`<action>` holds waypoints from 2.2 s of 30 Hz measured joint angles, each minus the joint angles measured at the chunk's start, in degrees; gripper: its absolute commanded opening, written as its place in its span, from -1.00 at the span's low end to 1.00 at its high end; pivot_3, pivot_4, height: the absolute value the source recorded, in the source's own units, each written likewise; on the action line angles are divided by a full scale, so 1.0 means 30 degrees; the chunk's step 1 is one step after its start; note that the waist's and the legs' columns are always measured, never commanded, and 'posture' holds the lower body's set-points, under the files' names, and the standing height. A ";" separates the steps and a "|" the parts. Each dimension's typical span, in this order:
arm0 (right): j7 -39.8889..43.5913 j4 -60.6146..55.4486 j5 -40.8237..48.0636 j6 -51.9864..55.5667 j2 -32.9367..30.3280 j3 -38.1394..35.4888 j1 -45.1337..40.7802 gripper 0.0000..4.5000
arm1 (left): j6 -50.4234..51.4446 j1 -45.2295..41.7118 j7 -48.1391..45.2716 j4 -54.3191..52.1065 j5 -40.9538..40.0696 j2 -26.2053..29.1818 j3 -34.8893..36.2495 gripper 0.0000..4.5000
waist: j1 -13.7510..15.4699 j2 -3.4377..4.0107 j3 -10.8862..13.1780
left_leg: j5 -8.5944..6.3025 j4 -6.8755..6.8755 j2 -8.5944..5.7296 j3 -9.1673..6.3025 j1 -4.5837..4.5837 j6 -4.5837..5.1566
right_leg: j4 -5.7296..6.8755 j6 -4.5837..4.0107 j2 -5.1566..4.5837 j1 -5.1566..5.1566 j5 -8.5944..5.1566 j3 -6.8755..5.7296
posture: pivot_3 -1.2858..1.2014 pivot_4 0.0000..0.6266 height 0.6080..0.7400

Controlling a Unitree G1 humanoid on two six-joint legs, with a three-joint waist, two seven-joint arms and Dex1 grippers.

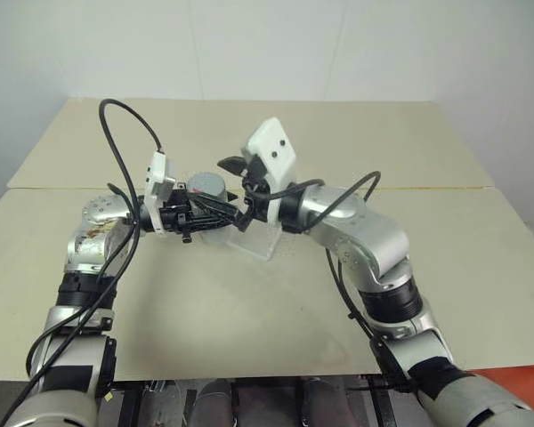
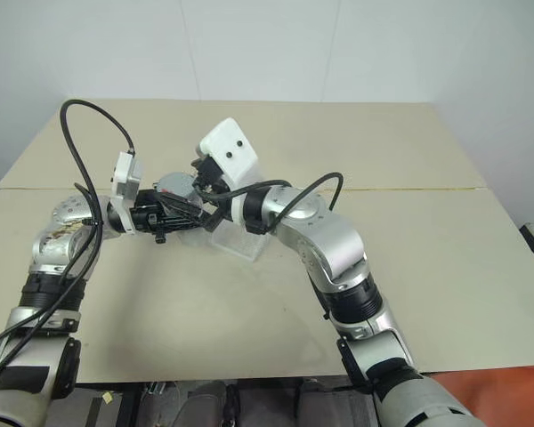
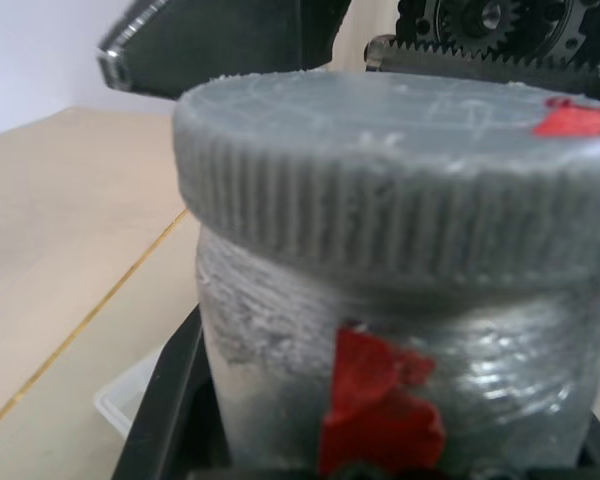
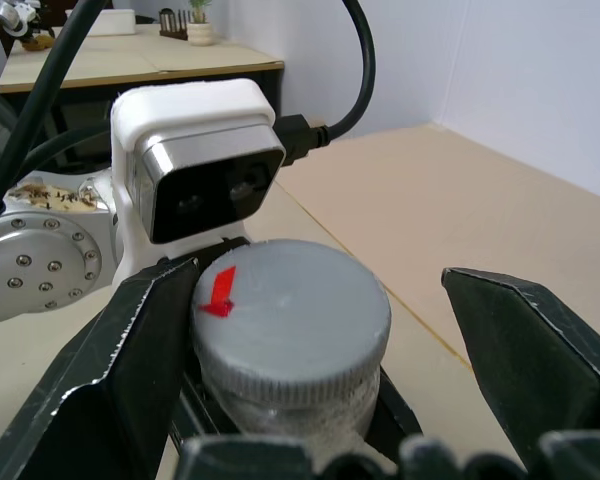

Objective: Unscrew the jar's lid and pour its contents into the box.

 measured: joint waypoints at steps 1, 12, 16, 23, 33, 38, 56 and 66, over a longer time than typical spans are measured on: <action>0.0030 -0.0172 0.0087 0.0000 -0.0132 0.0001 0.0073 0.98 | 0.0053 0.0059 0.0003 -0.0182 0.0000 0.0003 0.0045 -0.14 | -0.0001 0.0000 0.0000 | 0.0000 0.0000 0.0001 -0.0006 0.0001 0.0000 | 0.0000 0.0000 0.0000 0.0000 0.0000 0.0001 | 0.03 -0.52 1.00; 0.0211 -0.0699 0.0455 0.0004 -0.1717 -0.0606 0.0626 0.98 | 0.0560 0.0637 -0.0076 -0.0788 -0.0215 0.0683 0.1100 -0.14 | 0.0004 0.0000 0.0000 | -0.0006 -0.0001 0.0004 -0.0011 0.0004 0.0009 | -0.0001 0.0000 -0.0001 0.0001 0.0000 0.0002 | 0.03 -0.52 1.00; -0.0129 -0.0297 0.0141 0.0011 -0.2339 -0.1522 0.0750 0.98 | 0.0812 0.0967 -0.0429 -0.1391 -0.0460 0.0735 0.1140 -0.14 | 0.0058 0.0000 0.0000 | -0.0005 -0.0002 0.0005 0.0006 0.0002 0.0009 | -0.0013 0.0000 0.0001 0.0005 0.0000 -0.0001 | 0.03 -0.52 1.00; 0.0103 -0.0468 0.0318 0.0053 -0.2814 -0.1911 0.0998 0.98 | 0.0917 0.1007 -0.0478 -0.1635 -0.0562 0.0738 0.1142 -0.14 | 0.0027 0.0000 0.0000 | -0.0008 -0.0004 0.0006 -0.0002 0.0003 0.0013 | -0.0012 0.0000 0.0003 0.0005 0.0000 0.0002 | 0.03 -0.52 1.00; 0.0679 -0.1696 0.1939 0.0094 -0.0923 -0.1602 0.0376 0.98 | 0.0237 -0.0147 0.0533 -0.0017 0.0788 -0.0474 0.0443 -0.14 | -0.0006 0.0000 0.0000 | -0.0007 -0.0002 0.0003 -0.0003 0.0010 0.0012 | 0.0003 -0.0001 0.0012 0.0003 0.0000 0.0003 | 0.03 -0.52 1.00; 0.0226 -0.0888 0.1020 -0.0103 0.0119 -0.0541 -0.0156 0.98 | -0.0316 -0.0721 0.0637 0.0806 0.1057 -0.0738 0.0352 -0.14 | 0.0006 -0.0001 0.0000 | 0.0012 0.0000 -0.0005 0.0002 0.0001 -0.0020 | -0.0005 0.0000 0.0001 0.0002 0.0000 0.0001 | 0.03 -0.52 1.00; -0.1208 0.1546 -0.1426 -0.0524 0.1162 0.0184 -0.0925 0.98 | -0.0435 -0.0854 0.0572 0.0952 0.1227 -0.0793 0.0346 -0.14 | -0.0016 0.0000 0.0000 | 0.0019 -0.0003 0.0001 0.0010 0.0000 -0.0031 | 0.0001 0.0000 0.0003 -0.0003 0.0000 -0.0002 | 0.03 -0.52 1.00; -0.0775 0.0231 -0.0934 -0.0373 0.0339 0.0184 -0.0167 0.98 | -0.0188 -0.0318 0.0716 0.0288 0.1099 -0.0255 0.0531 -0.14 | -0.0013 0.0000 0.0000 | 0.0008 -0.0004 0.0005 -0.0012 0.0001 -0.0013 | 0.0000 0.0000 0.0003 -0.0003 0.0000 -0.0001 | 0.03 -0.52 1.00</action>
